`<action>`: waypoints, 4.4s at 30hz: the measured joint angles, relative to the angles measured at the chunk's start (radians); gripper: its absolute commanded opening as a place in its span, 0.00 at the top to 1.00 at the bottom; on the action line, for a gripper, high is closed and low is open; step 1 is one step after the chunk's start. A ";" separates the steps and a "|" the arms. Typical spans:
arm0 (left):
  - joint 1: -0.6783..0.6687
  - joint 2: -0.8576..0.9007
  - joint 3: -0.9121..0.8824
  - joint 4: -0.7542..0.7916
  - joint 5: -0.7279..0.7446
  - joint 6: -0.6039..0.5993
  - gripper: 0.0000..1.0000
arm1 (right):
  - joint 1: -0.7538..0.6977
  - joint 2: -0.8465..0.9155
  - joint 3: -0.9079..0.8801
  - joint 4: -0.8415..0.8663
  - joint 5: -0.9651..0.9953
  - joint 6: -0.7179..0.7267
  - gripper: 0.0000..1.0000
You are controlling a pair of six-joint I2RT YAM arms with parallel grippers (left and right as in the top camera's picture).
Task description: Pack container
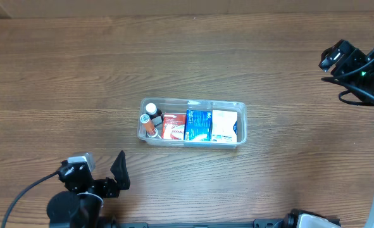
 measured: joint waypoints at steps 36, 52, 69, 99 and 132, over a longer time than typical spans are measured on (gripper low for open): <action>0.000 -0.074 -0.350 0.251 -0.023 0.000 0.00 | 0.000 0.000 0.000 0.000 0.000 -0.001 0.00; 0.000 -0.075 -0.352 0.254 -0.023 0.000 0.00 | 0.008 -0.338 -0.303 0.283 0.026 -0.081 0.00; 0.000 -0.076 -0.353 0.254 -0.023 0.000 0.00 | 0.035 -1.039 -1.279 0.686 -0.222 -0.265 0.00; 0.000 -0.076 -0.353 0.254 -0.023 0.000 0.00 | 0.165 -1.359 -1.497 0.721 -0.183 -0.265 0.00; 0.000 -0.076 -0.353 0.254 -0.023 0.000 0.00 | 0.165 -1.359 -1.497 0.720 -0.183 -0.265 0.00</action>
